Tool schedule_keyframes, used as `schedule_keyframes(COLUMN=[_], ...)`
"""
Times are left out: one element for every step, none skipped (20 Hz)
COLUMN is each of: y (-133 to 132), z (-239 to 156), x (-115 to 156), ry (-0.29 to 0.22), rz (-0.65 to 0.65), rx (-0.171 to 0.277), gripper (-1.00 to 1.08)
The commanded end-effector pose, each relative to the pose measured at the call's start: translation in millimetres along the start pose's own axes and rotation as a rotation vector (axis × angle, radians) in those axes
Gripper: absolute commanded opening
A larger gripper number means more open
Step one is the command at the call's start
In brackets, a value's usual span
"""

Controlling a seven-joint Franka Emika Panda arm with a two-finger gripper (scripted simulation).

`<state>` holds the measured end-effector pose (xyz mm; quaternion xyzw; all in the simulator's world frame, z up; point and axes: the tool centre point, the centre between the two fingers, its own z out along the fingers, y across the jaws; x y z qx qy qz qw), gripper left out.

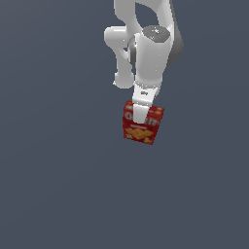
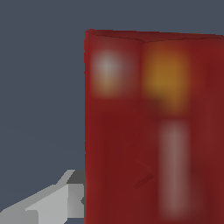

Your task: Pick up the object and move it to a goal position.

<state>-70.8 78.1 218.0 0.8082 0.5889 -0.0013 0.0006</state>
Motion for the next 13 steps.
schedule_keyframes(y=[-16,-21,-26,-30,-33,-35,-37,-38,-38,-38,-37,-36,-36], z=[-4,-5,-6,-7,-7,-8,-8,-9,-9,-9,-9,-9,-9], x=[14,18,22,26,29,31,33,34,35,35,35,34,34], ry=[0.001,0.001,0.001,0.001,0.001,0.001,0.001,0.001,0.002,0.002,0.002,0.003,0.003], rz=[0.001,0.001,0.001,0.001,0.001,0.001,0.001,0.001,0.001,0.001,0.001,0.001,0.001], rx=[-0.001,-0.001,-0.001,-0.001,-0.001,-0.001,-0.001,-0.001,-0.001,-0.001,-0.001,-0.001,-0.001], gripper=[-1.0,-1.0,-1.0,-1.0,-1.0,-1.0,-1.0,-1.0,-1.0,-1.0,-1.0,-1.0,-1.0])
